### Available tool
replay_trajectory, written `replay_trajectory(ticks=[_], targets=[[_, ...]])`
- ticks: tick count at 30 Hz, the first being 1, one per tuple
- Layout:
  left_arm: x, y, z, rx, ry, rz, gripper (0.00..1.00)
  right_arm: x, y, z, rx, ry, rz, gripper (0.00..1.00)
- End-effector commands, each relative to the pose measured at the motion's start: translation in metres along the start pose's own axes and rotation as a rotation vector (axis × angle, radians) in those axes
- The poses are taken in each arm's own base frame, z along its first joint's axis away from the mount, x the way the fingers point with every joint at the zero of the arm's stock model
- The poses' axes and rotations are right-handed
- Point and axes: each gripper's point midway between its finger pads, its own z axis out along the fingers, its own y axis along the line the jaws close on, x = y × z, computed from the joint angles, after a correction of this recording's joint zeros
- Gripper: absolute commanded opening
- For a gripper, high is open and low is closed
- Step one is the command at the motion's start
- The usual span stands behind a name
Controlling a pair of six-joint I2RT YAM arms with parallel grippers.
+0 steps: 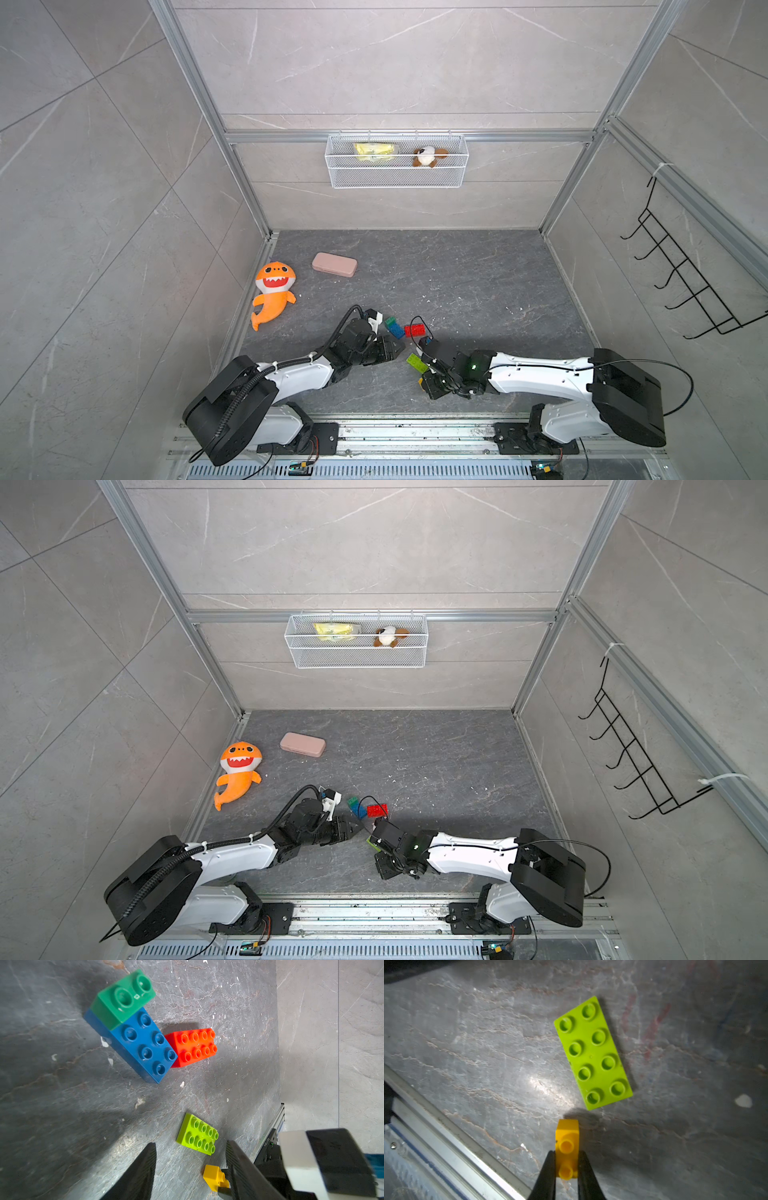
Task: Assemble the number 5 with lego
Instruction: Adjust the lego brick at the center of the board.
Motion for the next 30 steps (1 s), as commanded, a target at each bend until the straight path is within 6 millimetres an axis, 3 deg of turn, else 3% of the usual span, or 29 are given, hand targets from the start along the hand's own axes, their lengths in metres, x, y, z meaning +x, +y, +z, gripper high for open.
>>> replay_trajectory(ticks=[1, 8, 21, 30], targets=[[-0.012, -0.01, 0.001, 0.014, -0.036, 0.03, 0.57, 0.002, -0.023, 0.0, 0.128, 0.009, 0.045, 0.12], [-0.01, -0.007, 0.008, -0.001, -0.02, 0.018, 0.58, -0.02, -0.045, -0.007, 0.242, -0.08, 0.084, 0.12], [0.0, 0.003, 0.025, -0.032, 0.002, 0.014, 0.65, -0.048, -0.044, 0.0, 0.192, -0.134, 0.106, 0.12], [0.006, 0.002, 0.041, -0.017, 0.022, -0.009, 0.65, -0.073, -0.025, 0.007, 0.11, -0.166, 0.099, 0.12]])
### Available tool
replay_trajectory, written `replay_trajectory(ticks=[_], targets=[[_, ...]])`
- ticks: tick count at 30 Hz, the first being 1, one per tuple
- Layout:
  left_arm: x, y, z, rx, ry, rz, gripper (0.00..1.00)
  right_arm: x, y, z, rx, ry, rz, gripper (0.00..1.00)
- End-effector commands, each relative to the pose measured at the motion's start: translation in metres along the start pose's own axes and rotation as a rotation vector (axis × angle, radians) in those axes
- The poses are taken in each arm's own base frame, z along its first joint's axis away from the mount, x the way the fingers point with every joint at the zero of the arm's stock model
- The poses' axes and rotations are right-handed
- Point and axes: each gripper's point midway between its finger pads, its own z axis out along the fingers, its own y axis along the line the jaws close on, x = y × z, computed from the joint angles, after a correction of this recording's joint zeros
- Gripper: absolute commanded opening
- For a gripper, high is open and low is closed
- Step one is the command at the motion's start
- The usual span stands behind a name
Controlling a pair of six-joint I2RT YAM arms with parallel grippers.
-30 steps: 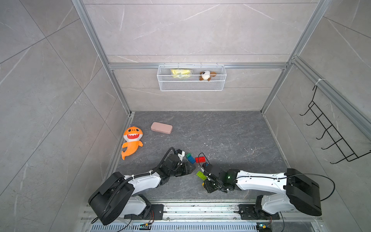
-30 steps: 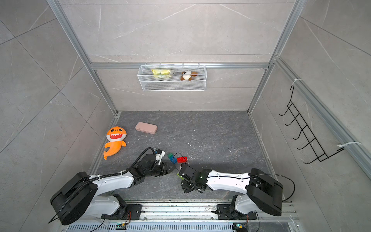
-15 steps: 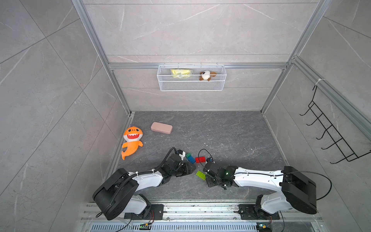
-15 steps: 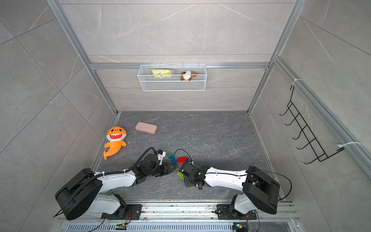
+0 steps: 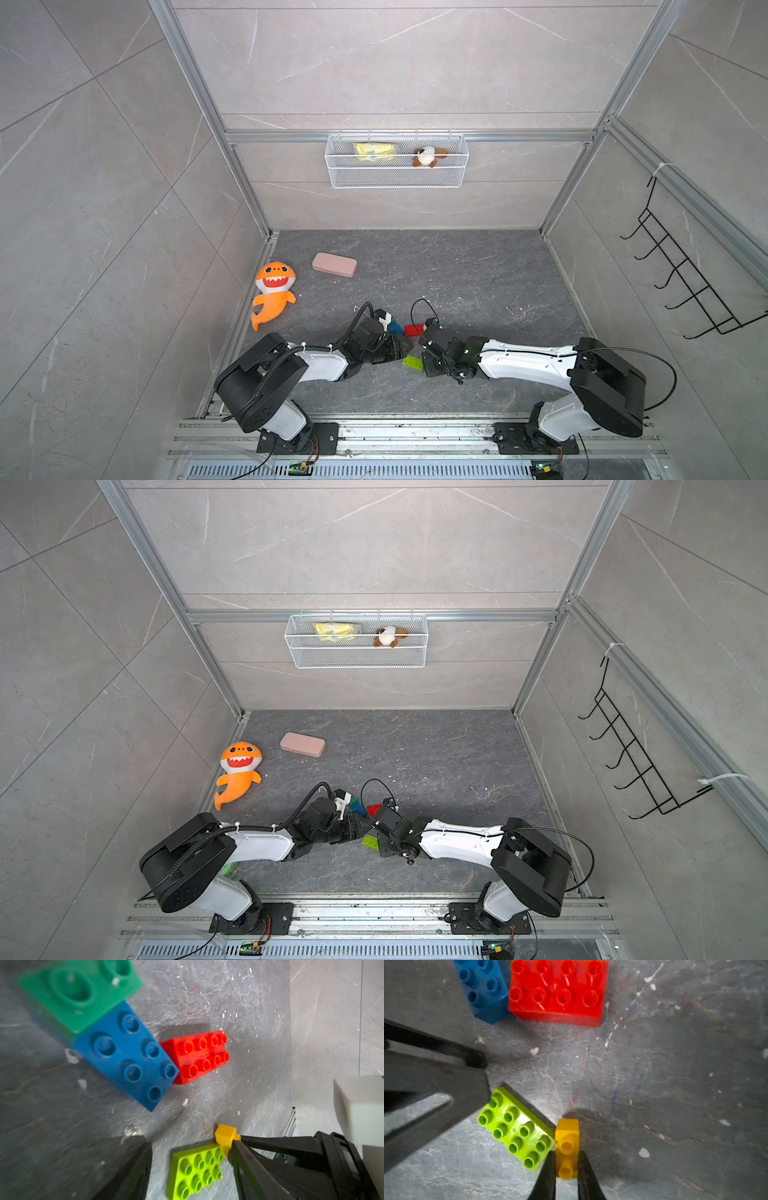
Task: Assemble the number 5 with lego
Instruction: Adjust the lego brick at the center of the board.
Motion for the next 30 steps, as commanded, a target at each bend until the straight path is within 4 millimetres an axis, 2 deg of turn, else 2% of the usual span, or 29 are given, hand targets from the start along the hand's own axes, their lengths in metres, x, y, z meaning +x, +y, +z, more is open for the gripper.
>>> replay_trajectory(ticks=[1, 6, 11, 21, 26, 30], targets=[[0.003, 0.001, 0.003, -0.004, 0.003, -0.023, 0.65, -0.014, 0.011, 0.002, -0.04, -0.022, -0.007, 0.12], [0.01, 0.006, 0.001, -0.02, 0.0, -0.04, 0.65, -0.022, 0.007, 0.004, -0.04, -0.031, 0.007, 0.12], [0.017, 0.011, -0.004, -0.036, -0.01, -0.057, 0.65, -0.026, 0.005, -0.005, -0.034, -0.038, 0.015, 0.12], [0.036, 0.006, -0.006, -0.037, 0.002, -0.052, 0.65, -0.012, 0.002, -0.022, -0.056, 0.008, 0.075, 0.12], [0.048, -0.001, -0.002, -0.031, 0.032, -0.049, 0.65, -0.007, -0.001, -0.025, -0.043, 0.026, 0.087, 0.12], [0.05, 0.001, -0.007, -0.038, 0.028, -0.057, 0.65, 0.001, -0.002, -0.025, -0.035, 0.052, 0.124, 0.12]])
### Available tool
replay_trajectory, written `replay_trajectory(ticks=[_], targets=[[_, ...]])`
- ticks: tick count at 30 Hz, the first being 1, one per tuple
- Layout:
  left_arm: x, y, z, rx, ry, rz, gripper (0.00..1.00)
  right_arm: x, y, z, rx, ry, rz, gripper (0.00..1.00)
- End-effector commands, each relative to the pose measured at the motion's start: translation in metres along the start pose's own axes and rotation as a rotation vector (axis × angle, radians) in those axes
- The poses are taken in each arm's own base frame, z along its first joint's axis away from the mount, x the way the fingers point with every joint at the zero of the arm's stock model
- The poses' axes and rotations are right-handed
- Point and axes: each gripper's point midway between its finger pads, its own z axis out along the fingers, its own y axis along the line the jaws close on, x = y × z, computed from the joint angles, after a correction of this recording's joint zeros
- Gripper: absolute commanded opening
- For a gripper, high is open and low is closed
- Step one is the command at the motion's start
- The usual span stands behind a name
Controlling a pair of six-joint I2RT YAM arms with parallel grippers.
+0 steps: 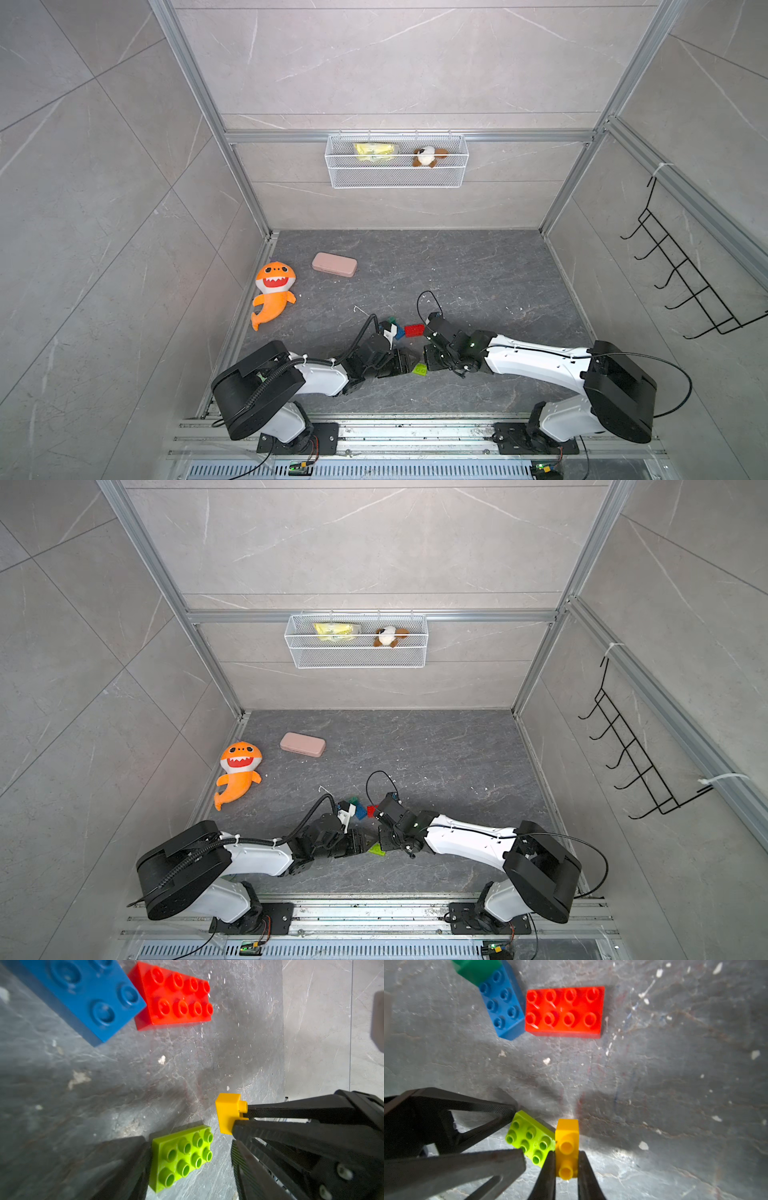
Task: Assemble the number 5 with lego
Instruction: Adjust the lego brick at the center of the board.
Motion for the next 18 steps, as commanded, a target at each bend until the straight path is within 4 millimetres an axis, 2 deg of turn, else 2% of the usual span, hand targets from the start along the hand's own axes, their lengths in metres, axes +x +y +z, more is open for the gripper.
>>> replay_trajectory(ticks=[1, 5, 10, 18], targets=[[0.009, 0.018, -0.006, -0.066, 0.014, -0.033, 0.65, 0.009, -0.001, -0.005, 0.013, 0.03, 0.05, 0.12], [0.011, 0.017, -0.012, -0.07, 0.012, -0.029, 0.65, 0.015, -0.001, -0.007, 0.024, 0.024, 0.071, 0.12], [0.01, 0.027, -0.022, -0.113, -0.017, -0.032, 0.65, 0.02, 0.0, -0.007, 0.042, 0.021, 0.099, 0.11], [0.005, 0.031, -0.035, -0.138, -0.057, -0.002, 0.66, 0.029, 0.001, -0.001, 0.061, 0.032, 0.141, 0.12]])
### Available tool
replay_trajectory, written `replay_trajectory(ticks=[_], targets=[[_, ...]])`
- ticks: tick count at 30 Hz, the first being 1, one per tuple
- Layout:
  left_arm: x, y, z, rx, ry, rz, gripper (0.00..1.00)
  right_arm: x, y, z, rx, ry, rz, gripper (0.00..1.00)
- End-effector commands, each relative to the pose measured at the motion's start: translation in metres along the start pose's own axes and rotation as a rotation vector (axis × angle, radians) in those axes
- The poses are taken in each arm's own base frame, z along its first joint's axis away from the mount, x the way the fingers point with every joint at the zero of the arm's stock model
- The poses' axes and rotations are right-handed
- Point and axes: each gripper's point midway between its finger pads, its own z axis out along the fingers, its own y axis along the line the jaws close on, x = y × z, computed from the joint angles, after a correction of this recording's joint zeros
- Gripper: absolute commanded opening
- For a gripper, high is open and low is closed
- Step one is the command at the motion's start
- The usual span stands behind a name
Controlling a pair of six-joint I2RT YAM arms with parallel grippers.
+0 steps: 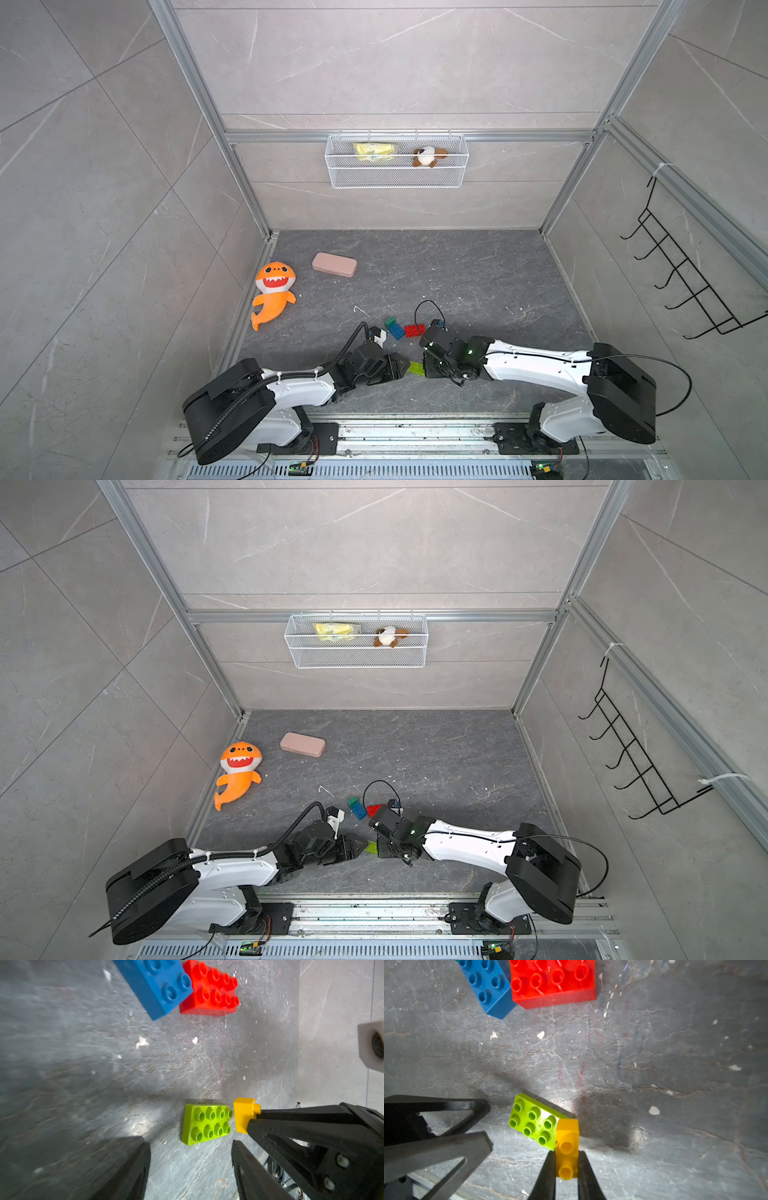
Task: Assemble the number 5 with lego
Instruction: Adjust the lego brick at the center of the board, then assemble the lego brick with the lego brick.
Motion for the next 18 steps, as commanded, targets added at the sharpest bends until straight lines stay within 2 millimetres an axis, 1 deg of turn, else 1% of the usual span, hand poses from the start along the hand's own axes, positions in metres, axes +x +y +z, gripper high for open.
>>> replay_trajectory(ticks=[1, 10, 18], targets=[[-0.001, 0.009, -0.004, -0.042, -0.02, 0.016, 0.66, 0.008, -0.007, 0.004, 0.038, 0.009, 0.037, 0.12], [0.001, 0.015, -0.005, -0.039, -0.025, 0.008, 0.66, 0.016, -0.007, 0.01, 0.078, 0.026, 0.053, 0.12], [0.002, 0.017, -0.006, -0.035, -0.031, 0.011, 0.66, 0.015, -0.007, 0.014, 0.109, 0.008, 0.097, 0.12]])
